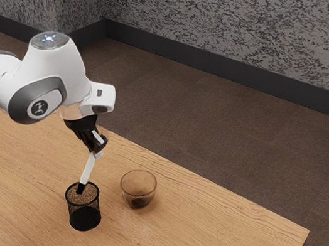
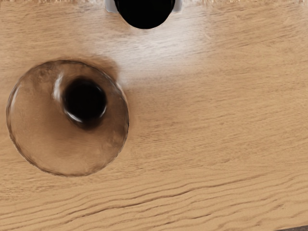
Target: Put the marker into the pen holder.
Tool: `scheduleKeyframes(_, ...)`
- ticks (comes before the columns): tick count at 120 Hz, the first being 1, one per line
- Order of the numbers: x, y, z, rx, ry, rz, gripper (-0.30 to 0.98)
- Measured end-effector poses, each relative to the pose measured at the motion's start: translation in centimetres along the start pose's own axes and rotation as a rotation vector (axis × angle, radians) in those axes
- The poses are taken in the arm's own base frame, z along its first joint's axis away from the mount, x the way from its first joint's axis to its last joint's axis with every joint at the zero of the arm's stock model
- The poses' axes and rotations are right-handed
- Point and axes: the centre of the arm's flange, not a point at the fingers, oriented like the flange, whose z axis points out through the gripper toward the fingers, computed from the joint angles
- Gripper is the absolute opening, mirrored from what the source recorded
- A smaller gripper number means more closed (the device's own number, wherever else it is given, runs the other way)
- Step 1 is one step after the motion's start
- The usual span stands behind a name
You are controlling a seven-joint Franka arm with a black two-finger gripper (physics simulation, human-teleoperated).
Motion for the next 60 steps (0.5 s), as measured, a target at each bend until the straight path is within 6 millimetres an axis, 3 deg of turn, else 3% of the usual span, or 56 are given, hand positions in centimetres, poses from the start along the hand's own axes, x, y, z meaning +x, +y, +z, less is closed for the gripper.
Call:
scheduleKeyframes(36,-2.7,1.1,3.6,0.001,-0.07,-0.018,-0.09)
scheduleKeyframes(60,-2.4,1.2,3.7,-0.018,-0.071,-0.032,0.33)
